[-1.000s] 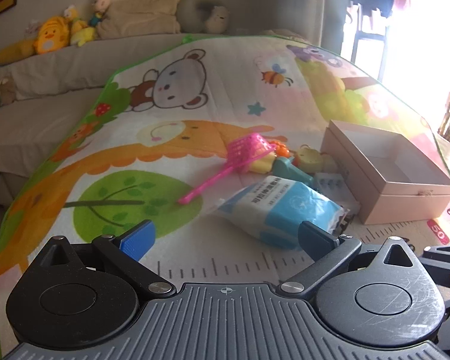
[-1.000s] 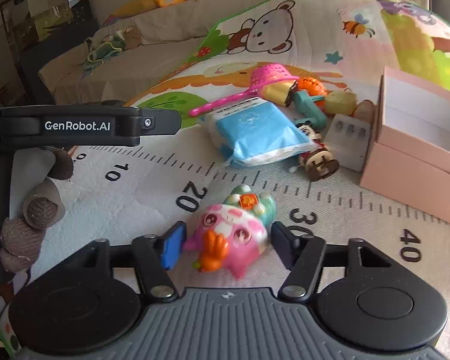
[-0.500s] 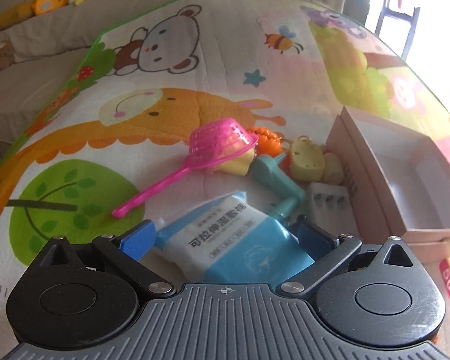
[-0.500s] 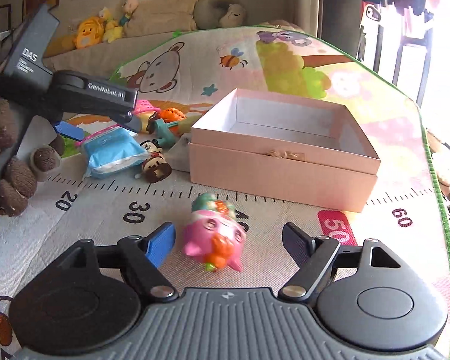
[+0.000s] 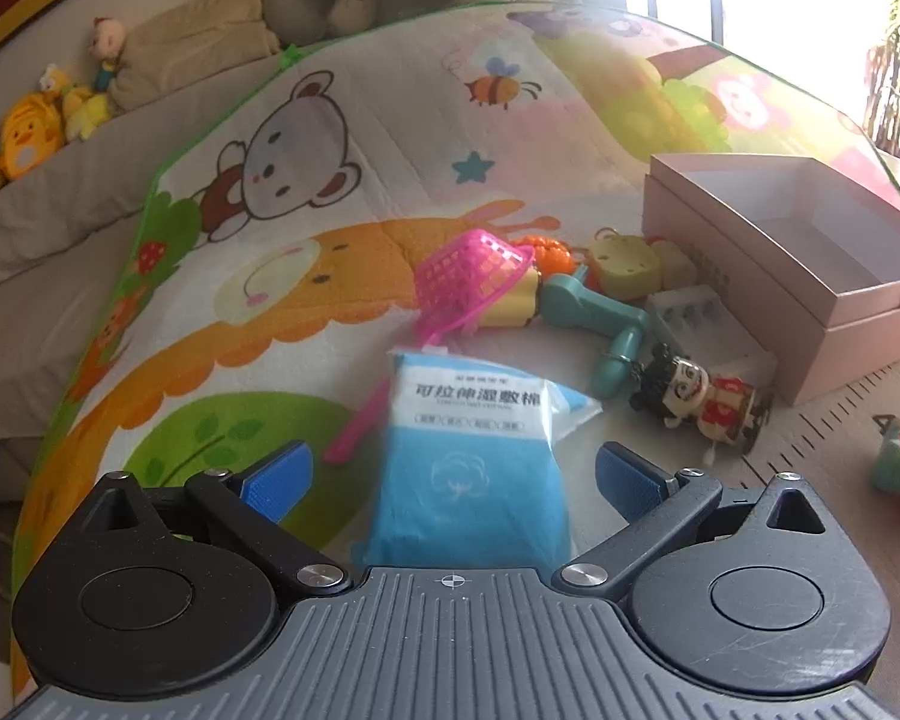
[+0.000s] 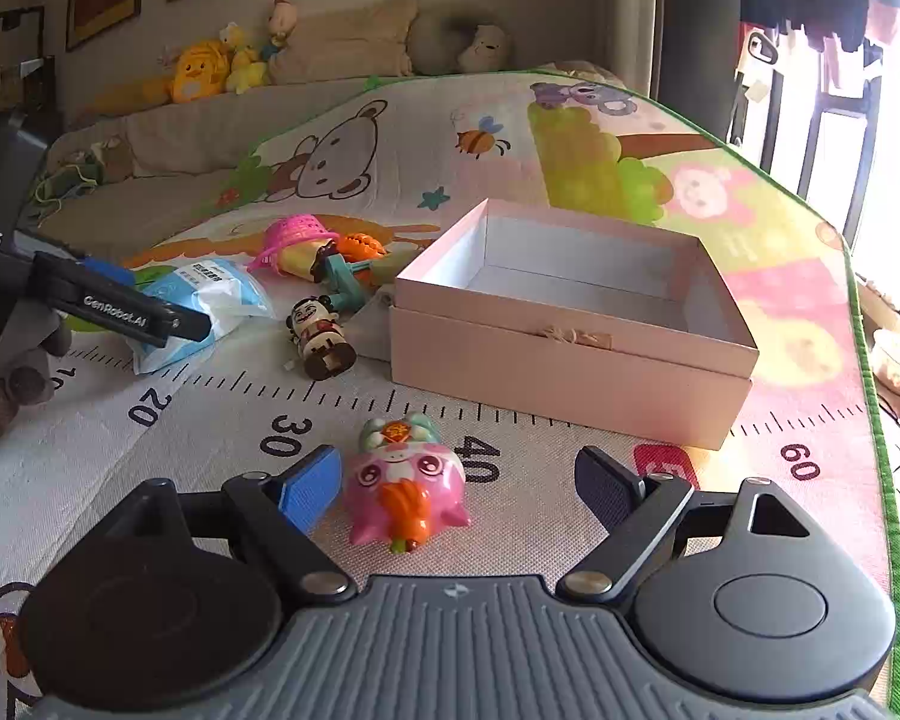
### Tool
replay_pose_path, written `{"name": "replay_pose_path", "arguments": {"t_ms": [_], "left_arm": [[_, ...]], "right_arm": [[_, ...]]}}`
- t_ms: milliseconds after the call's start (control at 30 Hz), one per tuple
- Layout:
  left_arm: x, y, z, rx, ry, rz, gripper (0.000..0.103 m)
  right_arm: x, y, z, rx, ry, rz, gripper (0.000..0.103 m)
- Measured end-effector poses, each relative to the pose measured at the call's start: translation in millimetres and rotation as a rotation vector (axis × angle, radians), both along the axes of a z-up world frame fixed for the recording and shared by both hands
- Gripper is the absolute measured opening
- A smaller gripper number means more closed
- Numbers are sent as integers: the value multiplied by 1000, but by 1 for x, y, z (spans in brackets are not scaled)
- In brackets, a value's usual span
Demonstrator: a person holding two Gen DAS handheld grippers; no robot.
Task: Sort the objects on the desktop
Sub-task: 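Grasp the blue wipes pack with the left gripper while the right gripper grasps the pink owl toy, then lower the wipes pack into the pink box with the left gripper while the right drops the owl in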
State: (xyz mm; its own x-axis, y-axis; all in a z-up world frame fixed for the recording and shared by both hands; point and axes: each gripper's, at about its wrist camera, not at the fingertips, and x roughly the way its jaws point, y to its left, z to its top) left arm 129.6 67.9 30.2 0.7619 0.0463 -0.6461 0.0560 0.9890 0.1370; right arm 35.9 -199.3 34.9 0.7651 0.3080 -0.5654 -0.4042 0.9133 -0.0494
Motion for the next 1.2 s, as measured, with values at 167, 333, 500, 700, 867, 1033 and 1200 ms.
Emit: {"name": "replay_pose_path", "arguments": {"t_ms": [167,333,500,700,867,1033,1200], "left_arm": [[9,4,-8,-50,49,-3,66],[-31,-3,-5,-64,41,-48,59],[-87,-24,4,-68,55,-162,59],[-130,-54,44,-70,-5,-282,59],[-100,-87,92,-102,-158,-322,58],[-27,-133,99,-159,-194,-333,58],[52,-149,74,-237,-126,-232,66]], "right_arm": [[6,10,3,-54,38,60,85],[23,19,-7,-80,109,84,75],[32,20,-13,-84,215,73,48],[-7,-18,29,-45,250,159,47],[-24,-59,94,14,54,85,47],[23,-82,120,85,-34,-69,47],[104,-82,106,125,-1,-168,47]]}}
